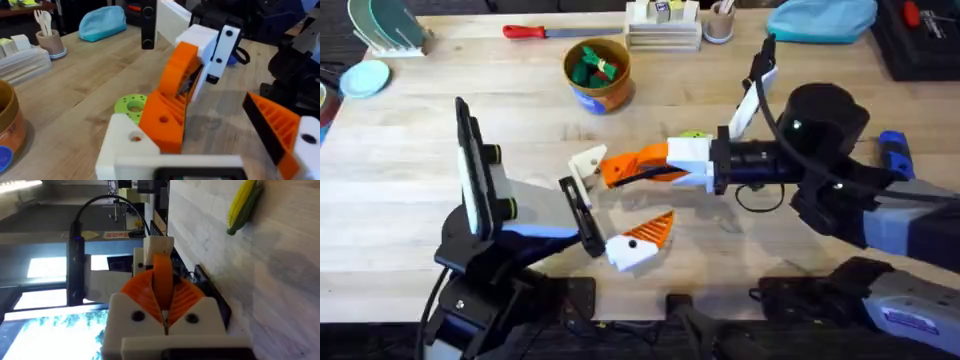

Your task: Pick up the gripper from the table and insert it into the empty holder that is missing its gripper. Then pick up a screw, insert it into the mounting hole, and use the screwdriver to tighten it. Finally, clean up the table by picking up the vegetable and placing it into the bucket.

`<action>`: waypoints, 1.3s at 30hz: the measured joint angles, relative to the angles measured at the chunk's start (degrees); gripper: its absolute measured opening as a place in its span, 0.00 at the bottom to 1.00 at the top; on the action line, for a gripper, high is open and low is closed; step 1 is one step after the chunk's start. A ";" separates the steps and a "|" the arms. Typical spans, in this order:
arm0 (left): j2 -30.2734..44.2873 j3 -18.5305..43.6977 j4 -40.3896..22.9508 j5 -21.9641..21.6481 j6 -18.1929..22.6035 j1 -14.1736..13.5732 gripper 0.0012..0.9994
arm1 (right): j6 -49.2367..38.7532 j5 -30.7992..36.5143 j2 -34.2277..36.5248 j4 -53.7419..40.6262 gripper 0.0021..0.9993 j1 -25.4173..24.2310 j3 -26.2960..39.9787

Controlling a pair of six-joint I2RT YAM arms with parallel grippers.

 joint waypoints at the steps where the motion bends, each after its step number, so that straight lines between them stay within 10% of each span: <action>1: -0.01 0.00 0.01 0.00 0.00 0.00 0.99 | 0.18 0.00 0.00 0.04 0.01 0.00 0.00; 39: 0.75 0.00 0.08 -8.09 -2.58 1.92 0.99 | 4.07 10.41 17.14 20.75 0.00 6.38 2.05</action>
